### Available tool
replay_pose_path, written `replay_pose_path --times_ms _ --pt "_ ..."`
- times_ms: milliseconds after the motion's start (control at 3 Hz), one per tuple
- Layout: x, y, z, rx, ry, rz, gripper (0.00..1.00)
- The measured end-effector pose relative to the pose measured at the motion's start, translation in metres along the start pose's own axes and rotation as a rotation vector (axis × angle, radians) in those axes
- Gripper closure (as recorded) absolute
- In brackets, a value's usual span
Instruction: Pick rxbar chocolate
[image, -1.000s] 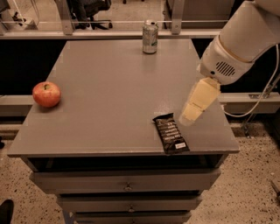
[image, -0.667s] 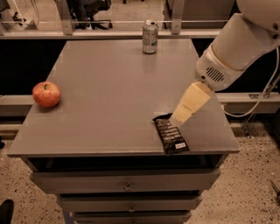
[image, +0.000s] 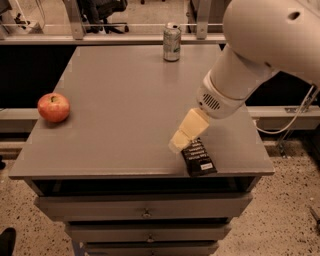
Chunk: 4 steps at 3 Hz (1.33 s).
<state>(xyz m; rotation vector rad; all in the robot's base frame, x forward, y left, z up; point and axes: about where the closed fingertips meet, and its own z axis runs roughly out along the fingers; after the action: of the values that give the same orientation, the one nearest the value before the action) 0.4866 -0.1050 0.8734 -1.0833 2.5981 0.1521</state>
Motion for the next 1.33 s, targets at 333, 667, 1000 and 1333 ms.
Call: replay_pose_path --times_ms 333,667,1000,1333 --pt "-0.001 0.008 0.018 0.046 0.032 0.022 0.00" --pt "0.004 0.013 0.035 0.068 0.056 0.041 0.00" --pt "0.008 0.018 0.046 0.069 0.073 0.053 0.00" --pt "0.010 0.023 0.054 0.062 0.083 0.061 0.17"
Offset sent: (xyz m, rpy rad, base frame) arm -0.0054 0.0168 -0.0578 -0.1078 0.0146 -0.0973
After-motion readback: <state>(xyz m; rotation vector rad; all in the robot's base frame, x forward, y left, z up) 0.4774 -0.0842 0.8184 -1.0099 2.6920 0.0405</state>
